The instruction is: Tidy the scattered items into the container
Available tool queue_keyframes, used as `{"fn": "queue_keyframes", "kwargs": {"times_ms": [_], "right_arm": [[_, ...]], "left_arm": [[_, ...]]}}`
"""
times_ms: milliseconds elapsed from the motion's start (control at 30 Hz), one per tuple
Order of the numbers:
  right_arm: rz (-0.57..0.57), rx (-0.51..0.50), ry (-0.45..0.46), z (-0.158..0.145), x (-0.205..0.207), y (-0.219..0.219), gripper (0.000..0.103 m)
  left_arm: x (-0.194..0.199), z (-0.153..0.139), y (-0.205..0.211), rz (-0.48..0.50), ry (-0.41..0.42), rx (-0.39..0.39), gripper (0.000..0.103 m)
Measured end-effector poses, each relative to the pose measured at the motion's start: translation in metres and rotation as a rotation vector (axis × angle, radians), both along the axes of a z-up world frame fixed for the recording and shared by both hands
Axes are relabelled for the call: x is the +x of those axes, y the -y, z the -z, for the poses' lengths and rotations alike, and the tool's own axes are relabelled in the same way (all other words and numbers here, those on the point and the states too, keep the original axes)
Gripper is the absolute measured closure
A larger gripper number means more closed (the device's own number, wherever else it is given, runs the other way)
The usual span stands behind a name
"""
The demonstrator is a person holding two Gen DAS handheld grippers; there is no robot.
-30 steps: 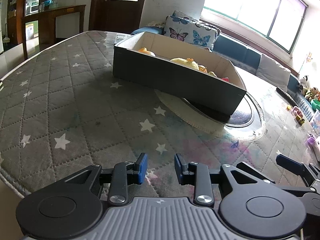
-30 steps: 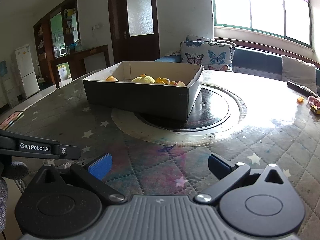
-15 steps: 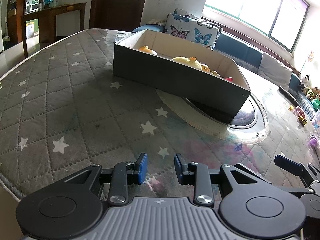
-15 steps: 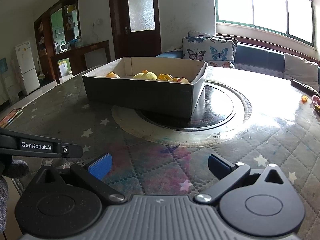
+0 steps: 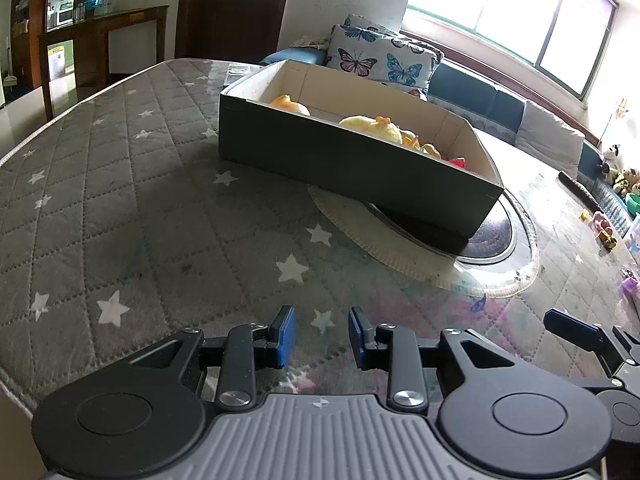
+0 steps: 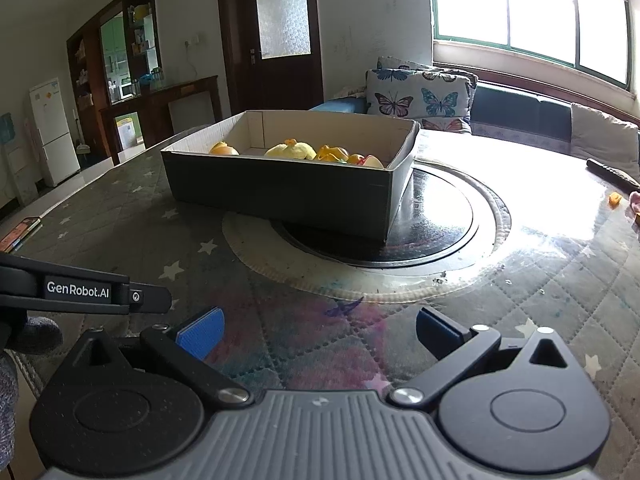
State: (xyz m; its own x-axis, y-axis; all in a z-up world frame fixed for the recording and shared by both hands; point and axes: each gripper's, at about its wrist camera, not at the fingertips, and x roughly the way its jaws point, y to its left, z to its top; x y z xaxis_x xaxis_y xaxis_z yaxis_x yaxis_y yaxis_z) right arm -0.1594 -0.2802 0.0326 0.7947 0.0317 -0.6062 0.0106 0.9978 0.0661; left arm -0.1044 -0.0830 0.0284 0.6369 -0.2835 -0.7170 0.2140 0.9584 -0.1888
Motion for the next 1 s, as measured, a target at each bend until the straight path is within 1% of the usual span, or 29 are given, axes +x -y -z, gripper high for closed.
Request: {"fn": "queue_keyframes", "kwargs": {"times_ms": [400,633,1000], "right_arm": [[-0.004,0.01,-0.013,0.002,0.014,0.004,0.0],[0.006,0.016,-0.015,0.002,0.025,0.01,0.0],[0.015,0.02,-0.023,0.001,0.042,0.015,0.0]], "left_arm": [[0.013,-0.002,0.005,0.01,0.003,0.031,0.071],[0.024,-0.006,0.011,0.025,0.019,0.052,0.071],[0.04,-0.008,0.017,0.036,0.027,0.069,0.071]]}}
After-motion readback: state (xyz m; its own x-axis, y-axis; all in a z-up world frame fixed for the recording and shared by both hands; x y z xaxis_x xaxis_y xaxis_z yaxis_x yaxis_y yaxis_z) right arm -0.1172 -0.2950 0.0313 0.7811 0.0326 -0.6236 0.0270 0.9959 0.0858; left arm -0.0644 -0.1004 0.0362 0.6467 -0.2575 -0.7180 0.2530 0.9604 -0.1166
